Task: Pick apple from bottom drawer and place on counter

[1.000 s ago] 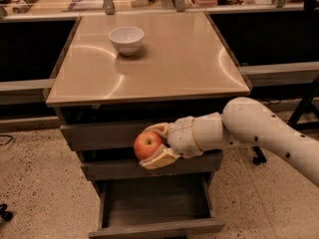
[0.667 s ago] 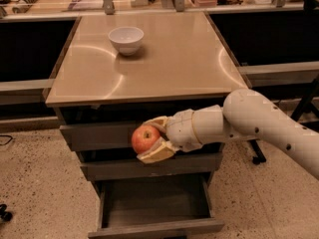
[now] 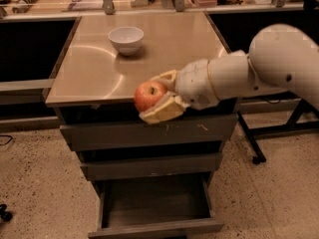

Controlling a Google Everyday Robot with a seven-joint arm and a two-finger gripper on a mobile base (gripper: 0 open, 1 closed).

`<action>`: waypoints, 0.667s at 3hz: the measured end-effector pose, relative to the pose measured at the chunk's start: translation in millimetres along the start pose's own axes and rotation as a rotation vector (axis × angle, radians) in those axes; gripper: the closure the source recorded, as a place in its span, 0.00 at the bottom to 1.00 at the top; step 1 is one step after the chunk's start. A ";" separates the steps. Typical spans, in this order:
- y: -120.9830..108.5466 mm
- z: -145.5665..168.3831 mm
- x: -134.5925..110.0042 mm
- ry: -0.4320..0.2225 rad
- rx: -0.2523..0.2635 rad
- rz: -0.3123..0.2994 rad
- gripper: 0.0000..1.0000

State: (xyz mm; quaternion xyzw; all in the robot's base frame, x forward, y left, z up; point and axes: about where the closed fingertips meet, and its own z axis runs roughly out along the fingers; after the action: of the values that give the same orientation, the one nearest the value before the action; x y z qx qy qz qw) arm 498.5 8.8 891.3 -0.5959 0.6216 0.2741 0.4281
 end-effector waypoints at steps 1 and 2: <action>-11.1 -11.9 -14.8 -0.017 0.027 -0.018 1.00; -10.7 -11.5 -14.5 -0.016 0.026 -0.018 1.00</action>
Offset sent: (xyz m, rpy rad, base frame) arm 0.0081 -0.0054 0.0231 0.0158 -0.0347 -0.0144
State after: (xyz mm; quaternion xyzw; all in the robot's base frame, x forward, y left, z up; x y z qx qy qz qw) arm 505.5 4.9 911.1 -0.5935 0.6165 0.2668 0.4433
